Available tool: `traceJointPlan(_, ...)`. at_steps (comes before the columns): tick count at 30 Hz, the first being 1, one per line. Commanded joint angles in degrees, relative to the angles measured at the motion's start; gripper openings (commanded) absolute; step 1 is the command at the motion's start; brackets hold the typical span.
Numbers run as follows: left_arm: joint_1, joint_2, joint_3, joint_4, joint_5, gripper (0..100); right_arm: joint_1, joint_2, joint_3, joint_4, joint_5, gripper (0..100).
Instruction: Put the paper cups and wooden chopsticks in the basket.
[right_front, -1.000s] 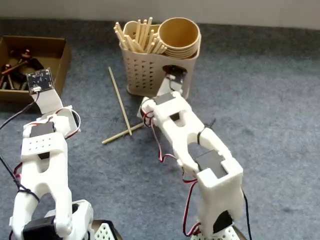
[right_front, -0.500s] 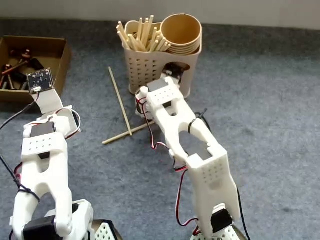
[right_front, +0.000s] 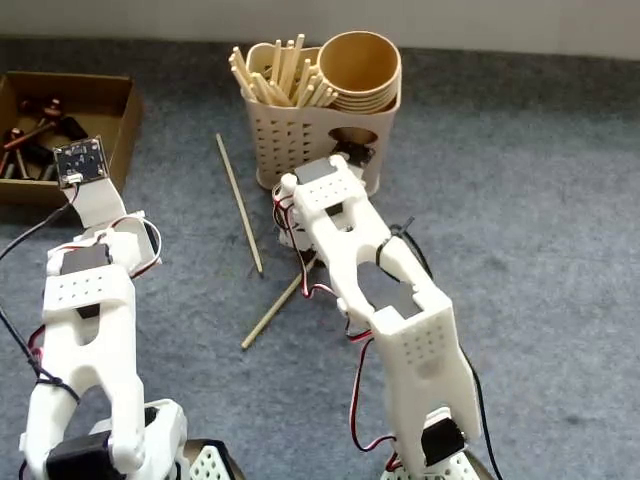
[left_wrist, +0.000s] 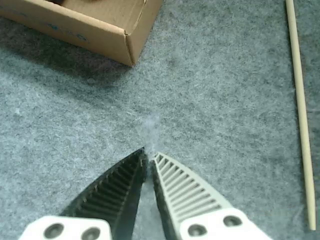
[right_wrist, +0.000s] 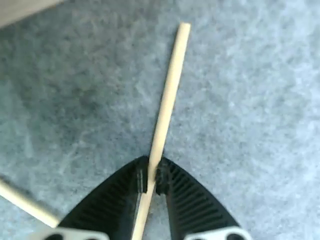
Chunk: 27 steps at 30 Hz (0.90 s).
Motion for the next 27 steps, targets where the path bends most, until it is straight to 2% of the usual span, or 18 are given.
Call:
traceJointPlan(1, -0.7, -1.6, -0.4, -1.1, -0.5, 0, -3.1, -0.2, 0.0, 4.4, 0.1, 0.5)
traceJointPlan(8, -0.7, -1.6, -0.4, -1.1, -0.5, 0, -7.3, -3.9, -0.6, 12.2, 0.2, 0.5)
traceJointPlan(18, -0.7, -1.6, -0.4, -1.1, -0.5, 0, -8.8, -5.1, -0.8, 18.4, 11.5, 0.5)
traceJointPlan(27, -0.7, -1.6, -0.4, -1.2, -0.5, 0, -12.2, -5.2, -0.8, 19.6, 13.8, 0.5)
